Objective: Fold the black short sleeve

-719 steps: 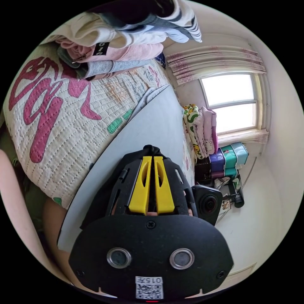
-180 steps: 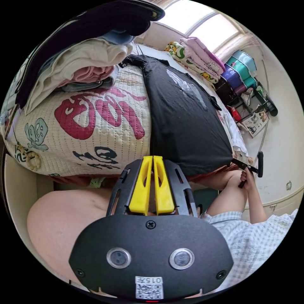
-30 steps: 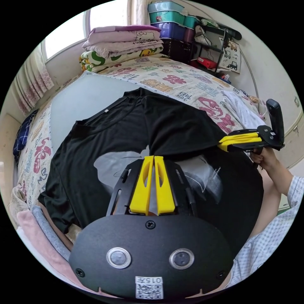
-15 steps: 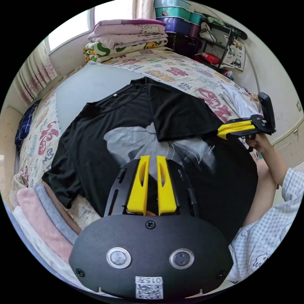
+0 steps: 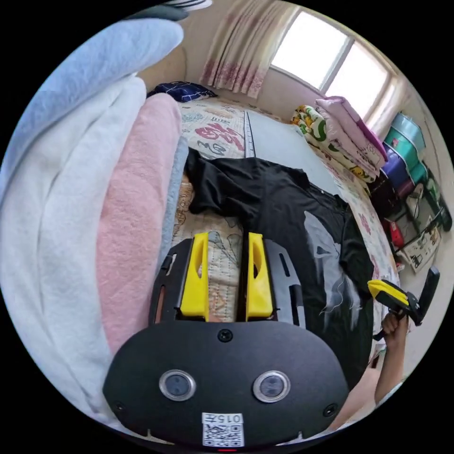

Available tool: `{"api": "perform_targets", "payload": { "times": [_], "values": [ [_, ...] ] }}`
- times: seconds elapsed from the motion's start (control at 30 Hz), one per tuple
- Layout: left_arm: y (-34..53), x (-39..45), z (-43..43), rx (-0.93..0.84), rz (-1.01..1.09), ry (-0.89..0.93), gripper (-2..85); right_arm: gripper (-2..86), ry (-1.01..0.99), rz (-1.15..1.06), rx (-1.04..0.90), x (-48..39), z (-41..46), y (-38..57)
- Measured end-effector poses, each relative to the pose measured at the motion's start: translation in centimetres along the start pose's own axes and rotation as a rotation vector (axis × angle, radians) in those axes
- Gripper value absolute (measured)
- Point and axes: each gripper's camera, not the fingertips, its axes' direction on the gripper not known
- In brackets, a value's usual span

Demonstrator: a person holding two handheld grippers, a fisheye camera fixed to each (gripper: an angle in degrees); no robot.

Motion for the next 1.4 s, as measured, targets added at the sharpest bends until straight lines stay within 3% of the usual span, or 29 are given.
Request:
{"api": "perform_targets", "payload": {
  "times": [0.27,0.37,0.6,0.97,1.13,1.23,1.4],
  "values": [
    [1.3,-5.4,1.5,0.213,-0.394,0.118,11.7,4.8,-0.142,-0.083,0.007,-5.1,7.5,-13.6],
    [1.5,-6.8,1.9,0.238,-0.465,0.054,10.5,5.0,-0.208,-0.114,-0.005,-6.6,11.4,-17.7],
    [2.4,-8.0,1.4,0.258,-0.482,0.040,3.7,7.2,-0.094,-0.103,-0.150,-9.6,23.1,-29.0],
    [2.9,-8.4,0.8,0.265,-0.457,0.064,4.9,5.9,0.095,-0.024,-0.243,-10.3,32.4,-35.1],
    [2.7,-7.5,0.2,0.288,-0.386,0.085,2.9,2.0,0.070,0.026,-0.251,-8.6,30.9,-35.3],
    [2.1,-5.9,-1.1,0.334,-0.277,0.063,1.9,0.9,0.015,0.079,-0.141,-6.8,25.9,-34.3],
    [0.7,-1.6,-4.5,0.285,0.058,0.044,1.3,0.5,0.013,0.133,-0.003,-1.6,14.2,-29.7]
  ]
}}
